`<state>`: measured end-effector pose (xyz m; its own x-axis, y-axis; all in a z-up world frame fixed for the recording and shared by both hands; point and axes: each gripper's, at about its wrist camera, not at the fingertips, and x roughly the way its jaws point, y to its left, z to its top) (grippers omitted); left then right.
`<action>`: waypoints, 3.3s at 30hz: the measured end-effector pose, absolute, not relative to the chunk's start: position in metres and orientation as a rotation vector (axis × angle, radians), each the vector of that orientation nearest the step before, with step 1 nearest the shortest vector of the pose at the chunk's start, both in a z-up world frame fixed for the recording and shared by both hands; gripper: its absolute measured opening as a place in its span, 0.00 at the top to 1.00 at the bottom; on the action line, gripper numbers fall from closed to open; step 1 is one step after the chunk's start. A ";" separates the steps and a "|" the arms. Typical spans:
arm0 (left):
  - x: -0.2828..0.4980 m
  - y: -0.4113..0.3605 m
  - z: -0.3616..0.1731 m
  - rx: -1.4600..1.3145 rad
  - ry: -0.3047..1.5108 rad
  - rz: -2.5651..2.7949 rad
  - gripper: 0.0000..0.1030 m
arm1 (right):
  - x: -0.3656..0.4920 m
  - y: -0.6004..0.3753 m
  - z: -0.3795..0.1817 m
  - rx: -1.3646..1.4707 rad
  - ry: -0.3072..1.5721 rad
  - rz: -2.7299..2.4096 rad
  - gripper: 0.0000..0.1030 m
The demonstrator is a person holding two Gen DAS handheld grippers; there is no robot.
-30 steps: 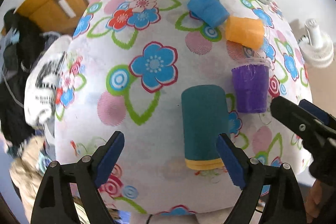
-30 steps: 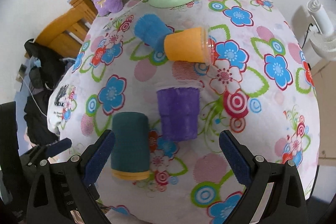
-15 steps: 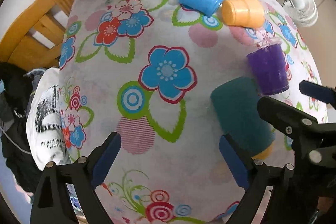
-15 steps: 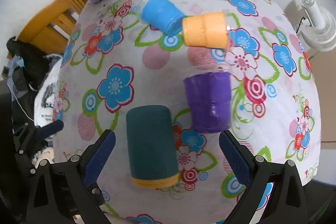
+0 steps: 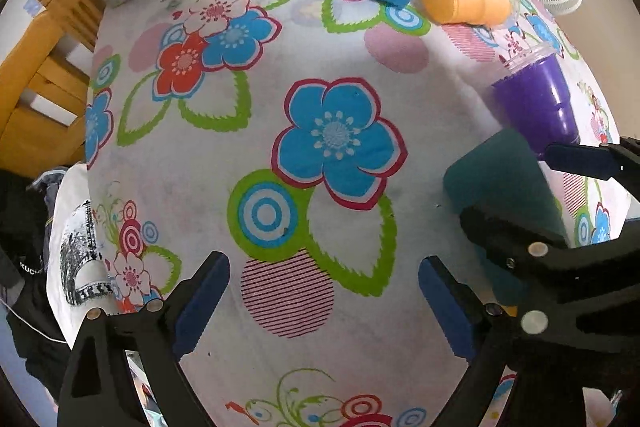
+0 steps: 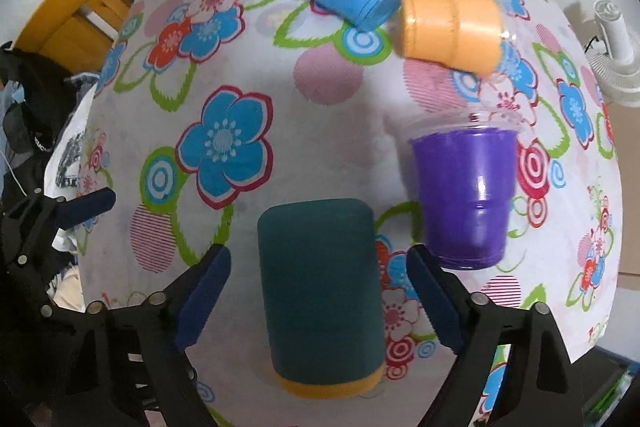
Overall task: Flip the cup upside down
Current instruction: 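Lift the teal cup with the left gripper and rotate it upright, then lower the teal cup onto the table beside the purple cup, open left gripper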
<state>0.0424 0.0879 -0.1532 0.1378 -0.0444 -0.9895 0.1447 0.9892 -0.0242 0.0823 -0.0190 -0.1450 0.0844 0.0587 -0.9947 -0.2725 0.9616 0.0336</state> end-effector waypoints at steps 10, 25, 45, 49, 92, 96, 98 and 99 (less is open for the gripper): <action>0.050 0.094 -0.171 0.081 1.463 -0.135 0.06 | 0.089 -0.014 -0.176 -0.181 1.550 0.226 0.22; 0.036 0.083 -0.193 0.034 1.511 -0.123 0.06 | 0.079 -0.002 -0.185 -0.279 1.514 0.263 0.33; 0.017 0.087 -0.114 -0.094 1.387 -0.111 0.06 | 0.057 -0.011 -0.091 -0.235 1.281 0.331 0.33; 0.016 0.085 -0.085 -0.069 1.338 -0.099 0.06 | 0.048 -0.012 -0.070 -0.221 1.176 0.338 0.33; -0.018 0.056 -0.158 -0.074 1.201 0.102 0.06 | 0.007 -0.067 -0.135 -0.109 0.554 0.437 0.33; -0.014 0.058 -0.164 -0.083 1.211 0.096 0.06 | 0.018 -0.065 -0.143 -0.064 0.579 0.374 0.33; -0.012 0.058 -0.165 -0.087 1.212 0.085 0.06 | 0.022 -0.066 -0.146 -0.056 0.601 0.362 0.33; -0.011 0.057 -0.166 -0.088 1.215 0.080 0.06 | 0.023 -0.066 -0.147 -0.054 0.609 0.361 0.33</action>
<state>-0.0115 0.0573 -0.1660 0.3460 0.0146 -0.9381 -0.1086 0.9938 -0.0246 0.0227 -0.0661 -0.1473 0.7599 0.3161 -0.5680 -0.3475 0.9360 0.0560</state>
